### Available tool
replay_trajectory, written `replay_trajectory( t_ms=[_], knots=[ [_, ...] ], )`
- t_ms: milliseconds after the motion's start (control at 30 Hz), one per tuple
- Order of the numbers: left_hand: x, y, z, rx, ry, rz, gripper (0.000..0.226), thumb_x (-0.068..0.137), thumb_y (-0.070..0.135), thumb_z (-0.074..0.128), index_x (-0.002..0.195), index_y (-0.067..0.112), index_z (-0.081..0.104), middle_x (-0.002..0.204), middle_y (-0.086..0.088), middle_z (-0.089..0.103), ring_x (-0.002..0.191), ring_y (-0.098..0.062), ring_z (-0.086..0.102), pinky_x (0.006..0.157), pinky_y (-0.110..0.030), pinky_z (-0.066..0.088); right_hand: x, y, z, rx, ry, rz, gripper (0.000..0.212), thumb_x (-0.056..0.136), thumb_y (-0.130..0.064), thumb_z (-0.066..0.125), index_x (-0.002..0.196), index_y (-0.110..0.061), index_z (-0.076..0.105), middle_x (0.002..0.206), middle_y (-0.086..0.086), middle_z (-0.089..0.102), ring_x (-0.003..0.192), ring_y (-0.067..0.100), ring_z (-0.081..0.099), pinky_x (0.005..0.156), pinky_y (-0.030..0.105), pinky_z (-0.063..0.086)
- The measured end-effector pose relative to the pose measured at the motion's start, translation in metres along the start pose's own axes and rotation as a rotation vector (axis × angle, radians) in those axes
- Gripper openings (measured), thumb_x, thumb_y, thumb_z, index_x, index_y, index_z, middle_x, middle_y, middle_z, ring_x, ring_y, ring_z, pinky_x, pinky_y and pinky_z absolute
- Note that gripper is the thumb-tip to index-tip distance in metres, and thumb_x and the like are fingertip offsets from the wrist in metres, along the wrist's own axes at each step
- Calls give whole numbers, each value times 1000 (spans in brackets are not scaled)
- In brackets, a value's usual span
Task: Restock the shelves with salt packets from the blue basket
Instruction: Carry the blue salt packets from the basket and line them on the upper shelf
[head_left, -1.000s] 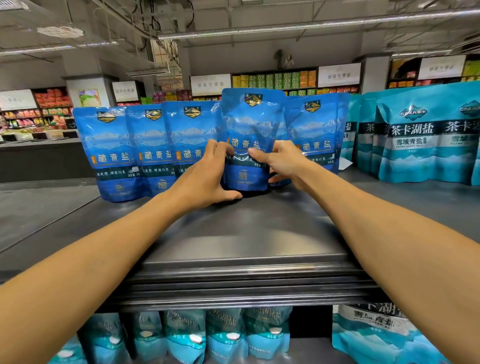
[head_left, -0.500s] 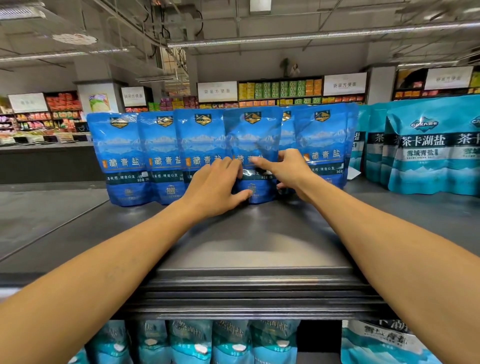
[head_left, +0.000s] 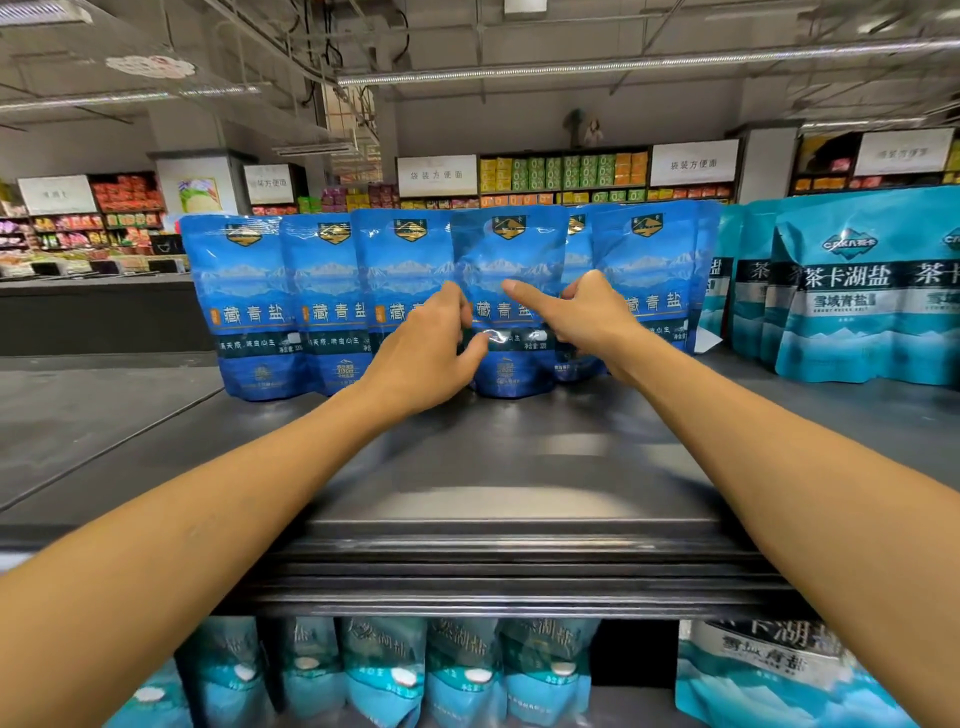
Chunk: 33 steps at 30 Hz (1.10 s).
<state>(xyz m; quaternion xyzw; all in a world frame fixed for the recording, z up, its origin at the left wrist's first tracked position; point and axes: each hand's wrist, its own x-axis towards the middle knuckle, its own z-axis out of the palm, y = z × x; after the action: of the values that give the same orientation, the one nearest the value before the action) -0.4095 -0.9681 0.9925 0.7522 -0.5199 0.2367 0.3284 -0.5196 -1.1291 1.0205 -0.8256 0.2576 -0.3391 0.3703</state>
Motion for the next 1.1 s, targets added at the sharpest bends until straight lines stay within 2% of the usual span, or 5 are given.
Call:
replay_trajectory(
  t_ms=[167, 333, 467, 833, 1100],
  knots=[
    [-13, 5, -21, -92, -51, -158, 19, 96, 24, 65, 96, 16, 48, 77, -2, 63, 69, -14, 58, 64, -28, 44, -27, -9, -15, -282, -50, -5, 138, 60, -90, 65, 149, 3, 18, 99, 4, 62, 97, 24, 65, 74, 43, 58],
    [-49, 26, -51, -447, -4, -360, 9, 97, 23, 65, 94, 18, 58, 82, -4, 66, 63, -3, 64, 59, -24, 47, -93, -21, -24, -321, -29, -306, 61, 68, -64, 81, 98, -18, 56, 83, -6, 60, 81, 15, 57, 63, 27, 40],
    [-100, 53, -80, -616, 168, -279, 13, 94, 15, 69, 85, 18, 60, 68, 7, 65, 56, -1, 59, 55, -20, 47, -171, -23, -18, 150, -175, -371, 25, 84, -37, 78, 84, -17, 63, 69, -1, 62, 58, 19, 66, 48, 35, 53],
    [-287, 67, -81, -595, 481, -358, 9, 92, 29, 60, 85, 22, 59, 68, 3, 63, 58, -8, 57, 62, -11, 45, -309, 44, 46, 730, -568, -107, 29, 82, -45, 75, 94, -20, 70, 75, 16, 64, 63, 25, 67, 49, 35, 52],
    [-439, 36, -13, -638, 337, -956, 25, 98, 2, 57, 79, 17, 59, 61, 8, 63, 54, 3, 54, 56, -10, 44, -384, 125, 127, 637, -615, 296, 13, 85, -18, 73, 81, -9, 65, 69, 17, 61, 62, 28, 55, 50, 32, 43]
  ],
)
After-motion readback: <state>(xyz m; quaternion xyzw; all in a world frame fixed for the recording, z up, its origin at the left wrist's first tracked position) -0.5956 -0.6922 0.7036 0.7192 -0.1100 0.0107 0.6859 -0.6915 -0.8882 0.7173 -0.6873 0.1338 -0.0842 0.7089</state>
